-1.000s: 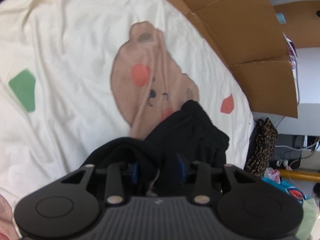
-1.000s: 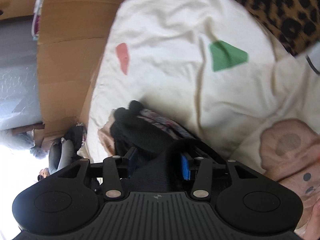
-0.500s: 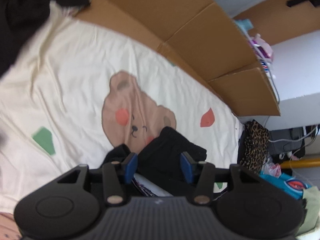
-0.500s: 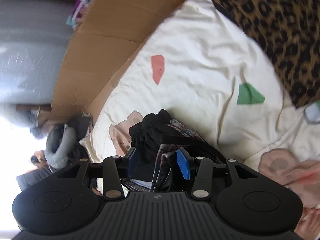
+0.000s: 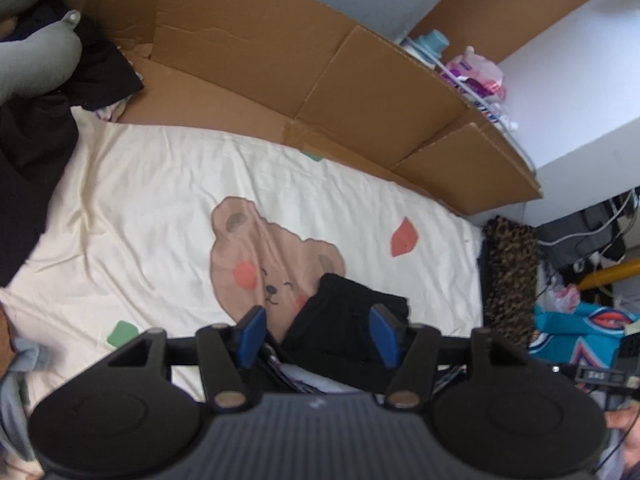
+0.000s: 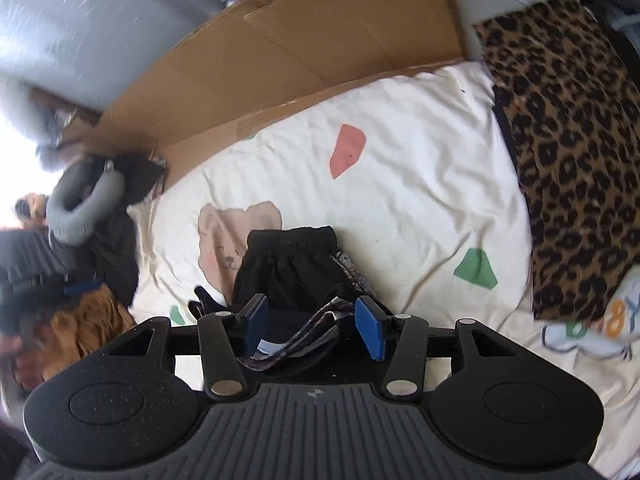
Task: Fold clothes
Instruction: 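Move both open tools to the plaid-lined waistband edge of the shorts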
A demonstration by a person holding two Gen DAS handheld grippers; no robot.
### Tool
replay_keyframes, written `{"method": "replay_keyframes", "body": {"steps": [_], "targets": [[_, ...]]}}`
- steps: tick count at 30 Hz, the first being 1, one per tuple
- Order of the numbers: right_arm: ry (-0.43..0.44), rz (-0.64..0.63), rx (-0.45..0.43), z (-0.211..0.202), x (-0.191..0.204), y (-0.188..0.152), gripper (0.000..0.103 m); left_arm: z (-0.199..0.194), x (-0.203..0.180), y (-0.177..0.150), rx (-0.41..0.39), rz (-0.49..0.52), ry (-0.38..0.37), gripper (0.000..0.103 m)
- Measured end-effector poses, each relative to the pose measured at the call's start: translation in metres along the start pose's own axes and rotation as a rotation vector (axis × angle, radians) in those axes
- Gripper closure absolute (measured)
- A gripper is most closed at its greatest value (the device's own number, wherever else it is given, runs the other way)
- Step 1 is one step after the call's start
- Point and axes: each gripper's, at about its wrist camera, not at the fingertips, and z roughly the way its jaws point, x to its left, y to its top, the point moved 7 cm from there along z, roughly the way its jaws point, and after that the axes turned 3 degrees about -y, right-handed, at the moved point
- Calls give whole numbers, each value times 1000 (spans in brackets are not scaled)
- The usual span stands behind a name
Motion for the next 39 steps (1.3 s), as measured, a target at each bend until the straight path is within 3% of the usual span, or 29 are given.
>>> {"method": "replay_keyframes", "body": {"steps": [12, 24, 31, 39], "targets": [[81, -182, 5, 25, 4, -44, 48, 42, 28, -41, 2, 58, 32, 43], [91, -353, -4, 92, 19, -100, 48, 62, 48, -76, -53, 38, 51, 43], [12, -478, -15, 136, 38, -132, 49, 86, 59, -96, -41, 54, 76, 43], [-22, -489, -83, 168, 51, -119, 49, 105, 58, -106, -15, 76, 61, 42]]}}
